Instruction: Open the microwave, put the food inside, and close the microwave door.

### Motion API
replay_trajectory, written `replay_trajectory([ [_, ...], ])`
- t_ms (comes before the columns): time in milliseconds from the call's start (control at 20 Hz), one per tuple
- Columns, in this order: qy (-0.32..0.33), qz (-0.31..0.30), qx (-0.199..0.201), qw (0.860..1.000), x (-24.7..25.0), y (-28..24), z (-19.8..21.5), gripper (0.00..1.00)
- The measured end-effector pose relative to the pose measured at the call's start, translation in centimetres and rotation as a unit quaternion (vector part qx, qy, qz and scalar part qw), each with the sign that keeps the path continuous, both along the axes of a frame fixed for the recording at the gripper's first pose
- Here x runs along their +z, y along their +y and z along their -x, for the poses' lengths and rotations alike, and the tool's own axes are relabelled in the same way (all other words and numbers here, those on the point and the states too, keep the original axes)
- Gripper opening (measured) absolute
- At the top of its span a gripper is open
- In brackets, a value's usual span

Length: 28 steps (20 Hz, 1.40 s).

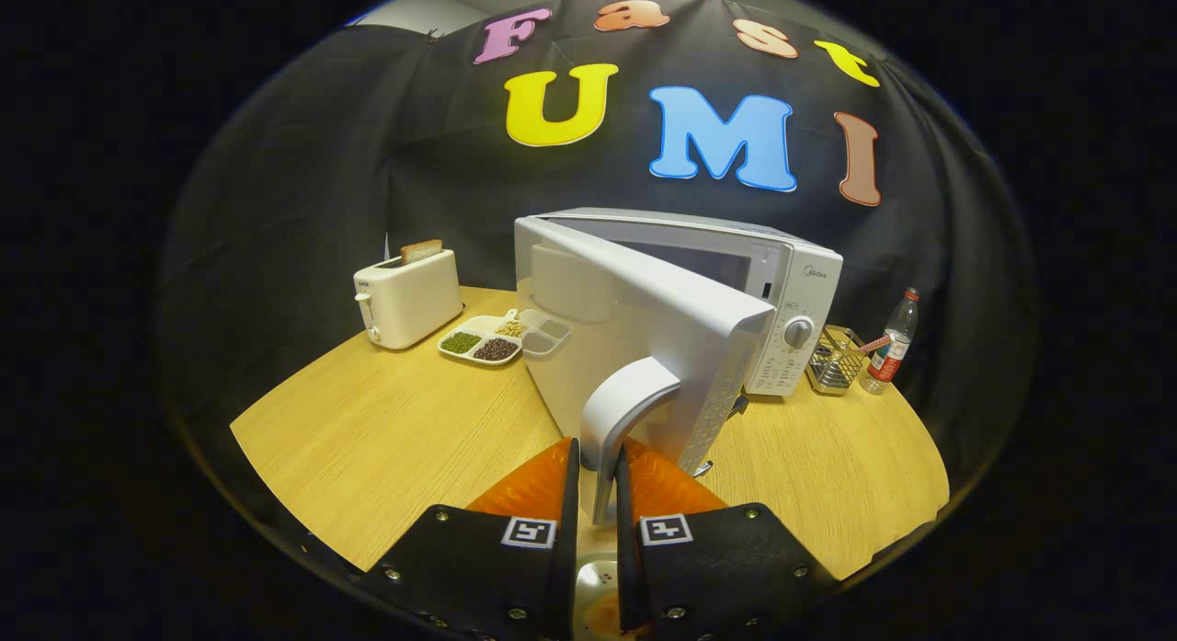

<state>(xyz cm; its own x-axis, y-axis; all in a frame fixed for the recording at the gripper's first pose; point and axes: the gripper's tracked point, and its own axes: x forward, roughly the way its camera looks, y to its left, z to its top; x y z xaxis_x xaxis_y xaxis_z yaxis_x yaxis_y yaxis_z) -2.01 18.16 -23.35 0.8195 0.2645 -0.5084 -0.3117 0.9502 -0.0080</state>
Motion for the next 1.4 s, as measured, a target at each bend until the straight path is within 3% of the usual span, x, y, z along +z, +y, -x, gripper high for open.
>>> replay_trajectory([
  [450,0.020,0.005,0.014,1.000,-1.2,5.2,3.4,0.19],
  [850,0.016,0.003,0.060,0.998,-0.9,10.8,6.2,0.19],
  [1250,-0.015,-0.030,0.189,0.981,1.9,15.3,9.2,0.19],
  [1350,-0.029,-0.061,0.217,0.974,4.0,15.7,10.2,0.22],
  [1400,-0.034,-0.079,0.229,0.970,5.3,15.8,10.7,0.33],
])
